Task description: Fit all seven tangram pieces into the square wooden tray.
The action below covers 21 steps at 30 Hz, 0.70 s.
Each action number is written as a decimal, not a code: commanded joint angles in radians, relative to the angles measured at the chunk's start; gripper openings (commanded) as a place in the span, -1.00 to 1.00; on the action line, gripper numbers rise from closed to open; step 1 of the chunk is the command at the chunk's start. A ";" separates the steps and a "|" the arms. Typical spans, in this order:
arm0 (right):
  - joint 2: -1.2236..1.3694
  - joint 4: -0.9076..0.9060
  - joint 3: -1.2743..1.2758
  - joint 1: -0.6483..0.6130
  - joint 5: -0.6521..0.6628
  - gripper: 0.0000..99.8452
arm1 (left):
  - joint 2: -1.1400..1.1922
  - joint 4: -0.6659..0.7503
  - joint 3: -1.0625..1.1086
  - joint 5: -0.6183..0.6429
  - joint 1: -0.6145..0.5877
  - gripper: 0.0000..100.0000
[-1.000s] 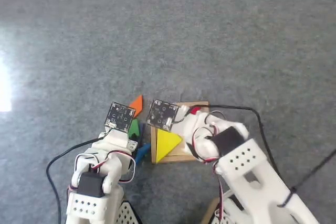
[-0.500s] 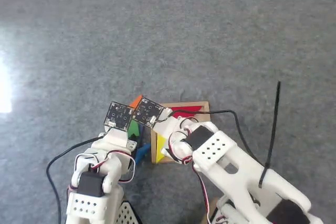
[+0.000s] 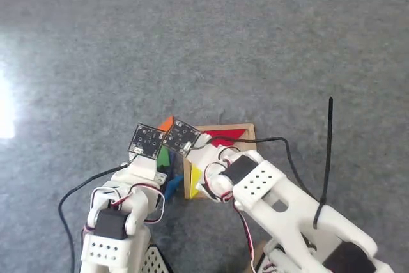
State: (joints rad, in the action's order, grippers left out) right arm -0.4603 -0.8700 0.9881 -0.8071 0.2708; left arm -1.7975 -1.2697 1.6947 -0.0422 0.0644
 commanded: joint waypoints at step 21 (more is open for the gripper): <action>0.044 0.041 0.040 0.117 -0.068 -0.97 | -0.021 0.008 -0.012 -0.003 0.003 -0.82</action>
State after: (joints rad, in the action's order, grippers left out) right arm -0.4158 -0.8592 1.0311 -0.6659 0.2125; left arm -1.7990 -1.2666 1.6947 -0.0422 0.0675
